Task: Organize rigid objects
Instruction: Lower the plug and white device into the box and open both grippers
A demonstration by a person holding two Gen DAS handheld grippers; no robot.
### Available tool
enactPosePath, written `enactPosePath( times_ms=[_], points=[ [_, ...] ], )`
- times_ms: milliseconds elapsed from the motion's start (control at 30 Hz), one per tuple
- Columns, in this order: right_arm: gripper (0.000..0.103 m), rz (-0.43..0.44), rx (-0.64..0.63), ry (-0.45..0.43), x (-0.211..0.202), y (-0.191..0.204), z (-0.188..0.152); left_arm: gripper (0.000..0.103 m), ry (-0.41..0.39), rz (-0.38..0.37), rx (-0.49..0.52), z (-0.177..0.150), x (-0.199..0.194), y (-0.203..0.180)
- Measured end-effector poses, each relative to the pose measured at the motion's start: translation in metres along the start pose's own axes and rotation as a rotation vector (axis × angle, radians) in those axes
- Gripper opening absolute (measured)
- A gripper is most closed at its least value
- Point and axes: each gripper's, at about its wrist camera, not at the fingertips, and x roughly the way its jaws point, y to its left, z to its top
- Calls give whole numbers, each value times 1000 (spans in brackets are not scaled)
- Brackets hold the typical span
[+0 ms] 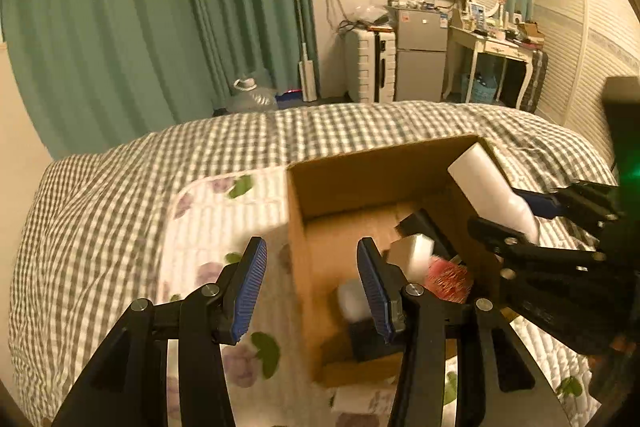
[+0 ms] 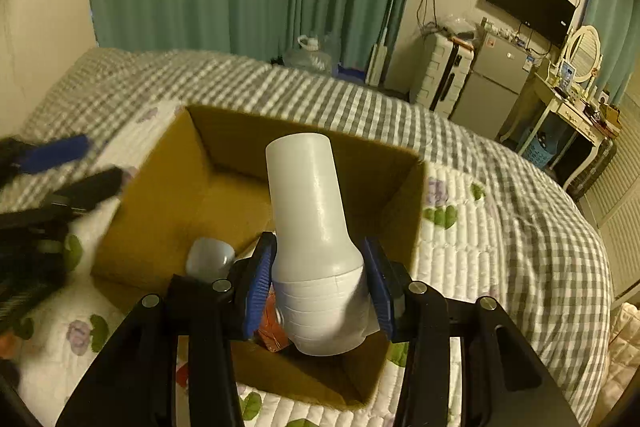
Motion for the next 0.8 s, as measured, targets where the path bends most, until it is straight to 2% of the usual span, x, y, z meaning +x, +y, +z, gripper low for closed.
enactPosePath(
  times_ms=[200, 267, 300, 433, 467, 533, 700, 800],
  points=[
    [44, -42, 12, 64, 36, 6, -5, 50, 18, 23, -20, -17, 6, 20],
    [55, -53, 10, 75, 39, 8, -8, 50, 21, 25, -18, -24, 6, 24],
    [65, -66, 7, 68, 37, 9, -10, 50, 23, 29, -15, -27, 5, 24],
    [67, -67, -3, 23, 12, 12, -20, 51, 31, 29, -20, -40, -7, 24],
    [68, -66, -6, 11, 2, 12, -25, 53, 32, 26, -26, -44, -12, 23],
    [71, -64, -7, -17, -20, 10, -35, 73, 28, 24, -31, -51, -23, 20],
    [80, -55, 14, -45, -72, 3, -67, 100, 17, 18, -32, -76, -45, 10],
    [81, -58, 12, -37, -85, 4, -86, 103, 17, -21, -32, -91, -51, 3]
  ],
)
